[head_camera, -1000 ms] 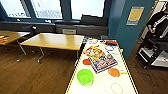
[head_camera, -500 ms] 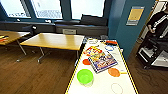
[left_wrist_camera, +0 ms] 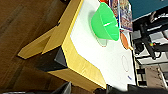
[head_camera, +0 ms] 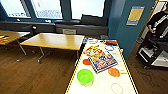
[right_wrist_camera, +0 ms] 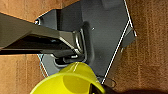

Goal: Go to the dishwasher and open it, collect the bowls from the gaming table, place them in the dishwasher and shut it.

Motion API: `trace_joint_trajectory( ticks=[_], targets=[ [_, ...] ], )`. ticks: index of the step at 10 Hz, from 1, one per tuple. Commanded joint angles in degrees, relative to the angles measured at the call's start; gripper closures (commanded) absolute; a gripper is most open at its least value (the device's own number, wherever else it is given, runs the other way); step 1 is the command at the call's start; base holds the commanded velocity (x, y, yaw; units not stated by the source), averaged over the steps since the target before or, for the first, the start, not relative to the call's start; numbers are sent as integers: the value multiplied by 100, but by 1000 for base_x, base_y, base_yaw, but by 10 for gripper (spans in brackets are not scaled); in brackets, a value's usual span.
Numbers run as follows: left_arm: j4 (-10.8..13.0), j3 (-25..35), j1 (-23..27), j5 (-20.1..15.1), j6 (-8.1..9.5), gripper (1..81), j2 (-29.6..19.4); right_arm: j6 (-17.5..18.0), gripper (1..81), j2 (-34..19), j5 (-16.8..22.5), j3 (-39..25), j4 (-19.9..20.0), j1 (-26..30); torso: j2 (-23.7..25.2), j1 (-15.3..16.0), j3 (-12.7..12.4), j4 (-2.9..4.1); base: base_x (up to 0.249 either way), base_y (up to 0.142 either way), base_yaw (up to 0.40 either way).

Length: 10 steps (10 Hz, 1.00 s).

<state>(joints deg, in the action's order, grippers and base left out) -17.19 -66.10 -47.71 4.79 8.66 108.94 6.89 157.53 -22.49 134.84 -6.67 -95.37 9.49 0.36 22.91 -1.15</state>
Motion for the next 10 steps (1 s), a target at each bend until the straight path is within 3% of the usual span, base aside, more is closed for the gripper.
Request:
trace_joint_trajectory(
  ticks=[1,3,5,7,8,9,10],
  targets=[
    [-65,-385,1057,-935,-22,10,58,-3,811,-131,341,-29,-115,118,0,0,0,0,0,0,0],
    [49,-738,1496,-1401,-31,10,287,-3,811,-175,360,-20,-115,162,0,0,2,0,0,0,0],
    [-91,-879,1839,-1656,4,10,515,41,811,-193,368,-11,-115,189,0,2,2,0,0,0,0],
    [-451,-826,2094,-1613,486,10,569,58,811,-166,368,-11,-115,215,0,5,2,0,0,0,0],
    [-531,-844,2234,-1578,908,10,613,58,811,-158,386,-11,-115,233,0,7,2,0,0,0,0],
    [-514,-861,2454,-1499,1173,10,736,58,811,-158,395,-11,-115,258,0,7,5,0,0,0,0],
    [-522,-1009,2700,-1525,1287,10,936,58,811,-158,447,-11,-115,294,0,7,5,0,0,0,0]
  ],
)
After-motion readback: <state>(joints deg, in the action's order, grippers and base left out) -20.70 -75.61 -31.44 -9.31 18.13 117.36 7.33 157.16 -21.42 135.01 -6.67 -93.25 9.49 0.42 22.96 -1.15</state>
